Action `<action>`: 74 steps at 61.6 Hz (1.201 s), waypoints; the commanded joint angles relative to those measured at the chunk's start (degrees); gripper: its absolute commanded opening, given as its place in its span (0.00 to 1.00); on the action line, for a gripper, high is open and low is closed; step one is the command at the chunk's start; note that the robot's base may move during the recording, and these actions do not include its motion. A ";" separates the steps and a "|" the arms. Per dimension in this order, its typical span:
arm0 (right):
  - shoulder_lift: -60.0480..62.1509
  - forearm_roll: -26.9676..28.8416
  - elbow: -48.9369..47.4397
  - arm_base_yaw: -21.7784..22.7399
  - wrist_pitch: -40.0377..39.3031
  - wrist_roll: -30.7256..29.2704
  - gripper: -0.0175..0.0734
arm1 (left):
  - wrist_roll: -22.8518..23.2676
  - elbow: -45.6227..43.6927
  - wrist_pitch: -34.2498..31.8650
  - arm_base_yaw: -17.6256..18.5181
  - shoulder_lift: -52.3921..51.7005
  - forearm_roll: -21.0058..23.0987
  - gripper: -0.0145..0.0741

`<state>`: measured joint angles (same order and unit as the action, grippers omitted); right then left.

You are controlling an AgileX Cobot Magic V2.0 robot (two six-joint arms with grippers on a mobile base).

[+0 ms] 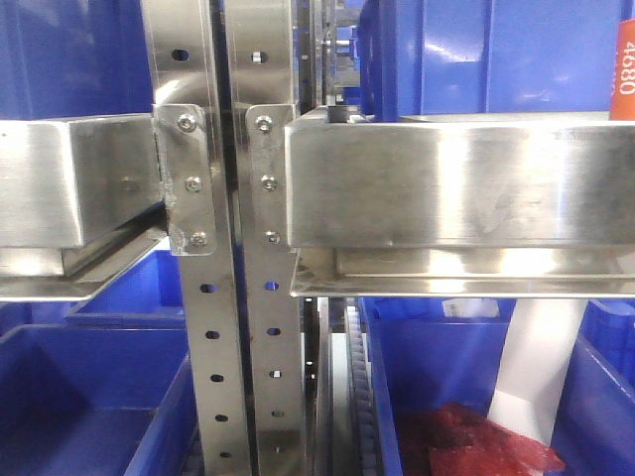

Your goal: Grab orange capacitor from left shelf to right conveyor

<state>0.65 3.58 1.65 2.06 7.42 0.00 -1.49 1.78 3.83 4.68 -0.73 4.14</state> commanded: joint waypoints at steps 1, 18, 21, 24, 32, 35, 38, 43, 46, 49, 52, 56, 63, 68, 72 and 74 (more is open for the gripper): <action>0.77 0.31 -0.28 0.42 -5.24 0.00 0.25 | 0.09 -0.22 -5.20 -0.01 -0.65 0.10 0.02; 0.77 0.31 -0.28 0.42 -5.24 0.00 0.25 | 0.09 -0.22 -5.20 -0.01 -0.65 0.10 0.02; 0.77 0.31 -0.28 0.42 -5.24 0.00 0.25 | 0.09 -0.22 -5.20 -0.01 -0.65 0.10 0.02; 0.77 0.31 -0.28 0.42 -5.24 0.00 0.25 | 0.09 -0.22 -5.20 -0.01 -0.65 0.10 0.02; 0.77 0.31 -0.28 0.42 -5.24 0.00 0.25 | 0.09 -0.22 -5.20 -0.01 -0.65 0.10 0.02; 0.77 0.31 -0.28 0.42 -5.24 0.00 0.25 | 0.09 -0.22 -5.20 -0.01 -0.65 0.10 0.02; 0.77 0.31 -0.28 0.42 -5.24 0.00 0.25 | 0.09 -0.22 -5.20 -0.01 -0.65 0.10 0.02; 0.77 0.31 -0.28 0.42 -5.24 0.00 0.25 | 0.09 -0.22 -5.20 -0.01 -0.65 0.10 0.02; 0.77 0.31 -0.28 0.42 -5.24 0.00 0.25 | 0.09 -0.22 -5.20 -0.01 -0.65 0.10 0.02; 0.77 0.31 -0.28 0.42 -5.29 0.00 0.25 | 0.09 -0.22 -5.20 -0.01 -0.65 0.10 0.02; 0.77 0.31 -0.28 0.42 -5.29 0.00 0.25 | 0.09 -0.22 -5.20 -0.01 -0.65 0.10 0.02; 0.77 0.31 -0.28 0.42 -5.39 0.00 0.25 | 0.09 -0.22 -5.20 -0.01 -0.65 0.10 0.02; 0.77 0.31 -0.28 0.42 -8.56 0.00 0.25 | 0.09 -0.22 -5.20 -0.01 -0.65 0.10 0.02; 0.77 0.31 -0.28 0.42 -11.80 0.00 0.25 | 0.09 -0.22 -5.20 -0.01 -0.65 0.10 0.02; 0.77 0.31 -0.33 0.42 -14.88 0.00 0.25 | 0.09 -0.22 -5.20 -0.01 -0.65 0.10 0.02; 0.77 0.31 -0.70 0.42 -15.79 0.00 0.25 | 0.09 -0.22 -5.20 -0.01 -0.65 0.10 0.02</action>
<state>0.65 3.58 1.65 2.06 0.95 0.00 -1.49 1.78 3.83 4.68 -0.73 4.14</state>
